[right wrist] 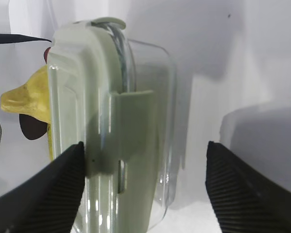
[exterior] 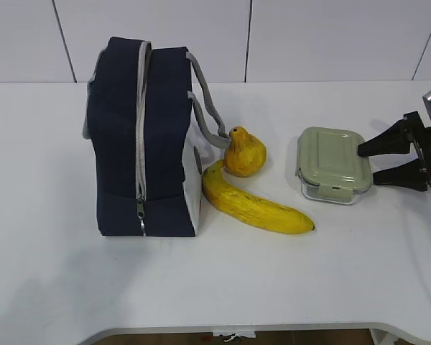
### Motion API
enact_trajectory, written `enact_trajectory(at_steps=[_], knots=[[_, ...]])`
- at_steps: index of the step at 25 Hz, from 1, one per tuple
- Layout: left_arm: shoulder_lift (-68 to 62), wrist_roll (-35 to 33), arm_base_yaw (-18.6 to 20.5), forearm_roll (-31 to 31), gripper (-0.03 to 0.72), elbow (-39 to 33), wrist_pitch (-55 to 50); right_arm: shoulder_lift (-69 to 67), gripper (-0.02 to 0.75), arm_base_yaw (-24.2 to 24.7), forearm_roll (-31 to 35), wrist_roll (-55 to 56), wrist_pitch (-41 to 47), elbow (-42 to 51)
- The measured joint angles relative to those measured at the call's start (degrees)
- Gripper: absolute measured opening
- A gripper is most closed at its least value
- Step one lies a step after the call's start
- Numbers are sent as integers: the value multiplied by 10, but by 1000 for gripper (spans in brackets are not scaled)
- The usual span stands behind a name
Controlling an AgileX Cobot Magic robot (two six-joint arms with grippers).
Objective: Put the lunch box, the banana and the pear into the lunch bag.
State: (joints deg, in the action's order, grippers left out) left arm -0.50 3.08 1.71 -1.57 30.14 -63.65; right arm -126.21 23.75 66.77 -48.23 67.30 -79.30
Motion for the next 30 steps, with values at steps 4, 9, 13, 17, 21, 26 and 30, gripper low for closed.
enact_trajectory(at_steps=[4,9,13,17,21,26,30], knots=[[0,0,0,0,239,0,0,0,592,-2,19,0,0,0],[0,0,0,0,240,0,0,0,592,-3,30,-1,0,0],[0,0,0,0,240,0,0,0,592,-9,30,-1,0,0],[0,0,0,0,240,0,0,0,592,-25,30,-1,0,0],[0,0,0,0,240,0,0,0,592,-30,23,-1,0,0],[0,0,0,0,240,0,0,0,591,-30,-16,-3,0,0],[0,0,0,0,240,0,0,0,554,-30,-19,-3,1,0]])
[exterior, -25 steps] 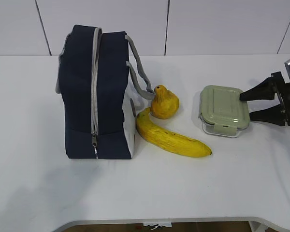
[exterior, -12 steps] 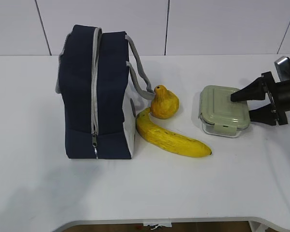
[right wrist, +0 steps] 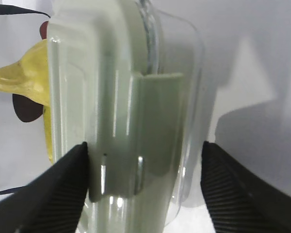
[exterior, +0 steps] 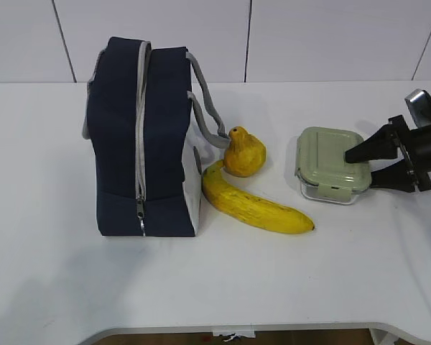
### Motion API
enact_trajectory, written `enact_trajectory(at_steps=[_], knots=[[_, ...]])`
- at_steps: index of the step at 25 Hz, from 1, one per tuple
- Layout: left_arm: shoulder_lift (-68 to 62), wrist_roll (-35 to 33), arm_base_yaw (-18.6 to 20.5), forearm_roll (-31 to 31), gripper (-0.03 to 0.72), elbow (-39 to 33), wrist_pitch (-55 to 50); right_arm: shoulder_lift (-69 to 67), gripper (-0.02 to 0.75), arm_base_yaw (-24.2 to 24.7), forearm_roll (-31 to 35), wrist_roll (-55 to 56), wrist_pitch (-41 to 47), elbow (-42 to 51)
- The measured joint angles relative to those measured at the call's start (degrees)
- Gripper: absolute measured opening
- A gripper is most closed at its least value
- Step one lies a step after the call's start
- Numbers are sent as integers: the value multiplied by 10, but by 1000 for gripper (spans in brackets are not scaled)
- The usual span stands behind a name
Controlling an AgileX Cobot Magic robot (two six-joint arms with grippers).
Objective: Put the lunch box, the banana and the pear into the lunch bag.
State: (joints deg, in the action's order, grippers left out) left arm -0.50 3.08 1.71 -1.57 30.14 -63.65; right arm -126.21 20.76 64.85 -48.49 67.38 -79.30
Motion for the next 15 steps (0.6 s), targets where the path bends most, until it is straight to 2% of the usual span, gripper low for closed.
enact_trajectory(at_steps=[5,11,15], knots=[[0,0,0,0,240,0,0,0,477,0,17,0,1,0],[0,0,0,0,240,0,0,0,447,0,27,0,1,0],[0,0,0,0,240,0,0,0,396,0,31,0,0,0]])
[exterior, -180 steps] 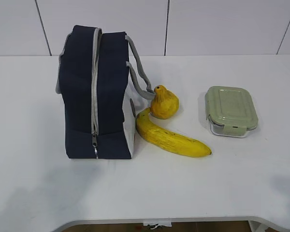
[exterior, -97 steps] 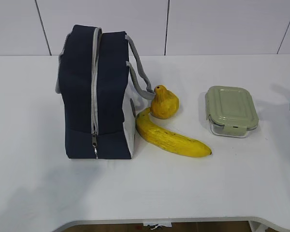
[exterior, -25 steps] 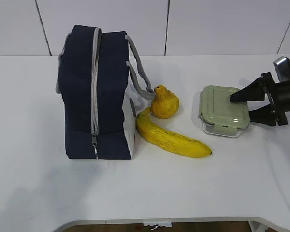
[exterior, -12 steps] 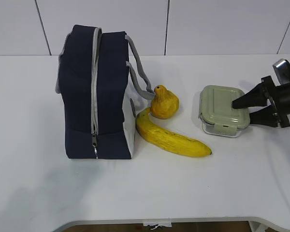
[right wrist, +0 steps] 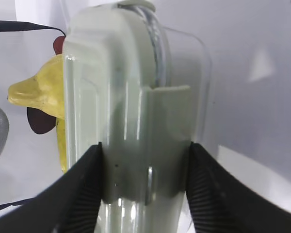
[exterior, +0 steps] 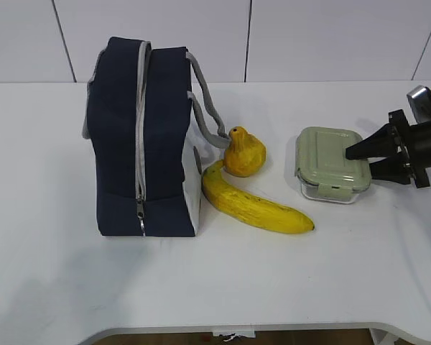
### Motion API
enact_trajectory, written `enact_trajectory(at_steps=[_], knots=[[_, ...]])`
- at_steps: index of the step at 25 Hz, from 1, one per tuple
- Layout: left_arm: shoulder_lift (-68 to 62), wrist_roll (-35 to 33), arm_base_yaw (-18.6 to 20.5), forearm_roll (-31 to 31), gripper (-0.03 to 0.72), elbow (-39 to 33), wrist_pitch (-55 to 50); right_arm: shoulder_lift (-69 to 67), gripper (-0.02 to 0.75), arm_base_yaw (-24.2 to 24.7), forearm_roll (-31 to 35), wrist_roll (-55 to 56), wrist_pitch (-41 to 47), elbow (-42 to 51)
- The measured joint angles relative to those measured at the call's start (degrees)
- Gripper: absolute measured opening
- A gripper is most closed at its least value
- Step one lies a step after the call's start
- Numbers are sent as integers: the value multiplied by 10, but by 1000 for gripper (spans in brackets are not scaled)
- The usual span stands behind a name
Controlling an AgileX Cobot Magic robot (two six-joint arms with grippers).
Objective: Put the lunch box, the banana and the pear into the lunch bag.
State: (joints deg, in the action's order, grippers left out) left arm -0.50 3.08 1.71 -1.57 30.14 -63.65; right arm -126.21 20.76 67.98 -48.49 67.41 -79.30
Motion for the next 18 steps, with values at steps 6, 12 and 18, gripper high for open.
enact_trajectory(at_steps=[6,12,18], knots=[[0,0,0,0,240,0,0,0,370,0,-1,1,0,0],[0,0,0,-2,240,0,0,0,370,0,-1,5,0,0],[0,0,0,6,240,0,0,4,369,0,-1,35,-3,0]])
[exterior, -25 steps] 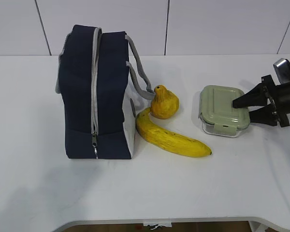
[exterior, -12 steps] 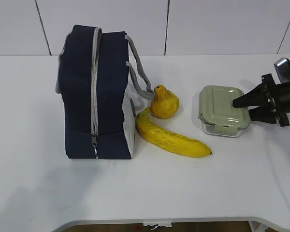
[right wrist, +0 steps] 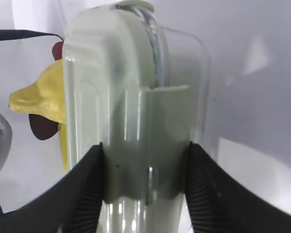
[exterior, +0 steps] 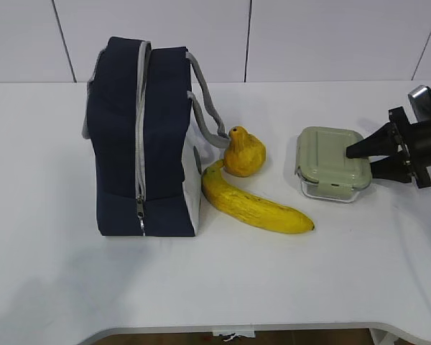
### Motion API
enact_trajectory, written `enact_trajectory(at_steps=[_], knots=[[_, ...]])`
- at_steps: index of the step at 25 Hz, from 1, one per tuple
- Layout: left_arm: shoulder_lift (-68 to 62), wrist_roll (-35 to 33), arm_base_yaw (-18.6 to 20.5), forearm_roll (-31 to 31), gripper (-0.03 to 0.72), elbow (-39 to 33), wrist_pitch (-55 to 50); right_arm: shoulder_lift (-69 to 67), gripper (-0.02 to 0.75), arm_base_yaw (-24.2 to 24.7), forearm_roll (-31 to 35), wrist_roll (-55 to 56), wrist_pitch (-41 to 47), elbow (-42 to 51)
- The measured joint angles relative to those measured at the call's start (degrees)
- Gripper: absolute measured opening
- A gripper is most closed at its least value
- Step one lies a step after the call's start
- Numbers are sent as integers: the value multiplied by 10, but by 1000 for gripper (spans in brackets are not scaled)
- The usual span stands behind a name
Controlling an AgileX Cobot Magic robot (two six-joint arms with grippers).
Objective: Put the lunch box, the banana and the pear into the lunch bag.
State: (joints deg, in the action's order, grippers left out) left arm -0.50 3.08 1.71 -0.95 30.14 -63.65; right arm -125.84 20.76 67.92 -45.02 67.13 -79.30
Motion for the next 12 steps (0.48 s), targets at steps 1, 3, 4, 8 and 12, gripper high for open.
enact_trajectory(at_steps=[1,3,4,8,12], knots=[[0,0,0,10,240,0,0,5,369,0,-5,7,-3,0],[0,0,0,31,240,0,0,20,369,0,-12,23,-9,0],[0,0,0,42,240,0,0,28,369,0,-15,30,-11,0],[-5,0,0,88,240,4,0,71,368,0,-15,59,-12,0],[-45,0,0,143,240,38,1,111,367,0,-15,86,-10,0]])
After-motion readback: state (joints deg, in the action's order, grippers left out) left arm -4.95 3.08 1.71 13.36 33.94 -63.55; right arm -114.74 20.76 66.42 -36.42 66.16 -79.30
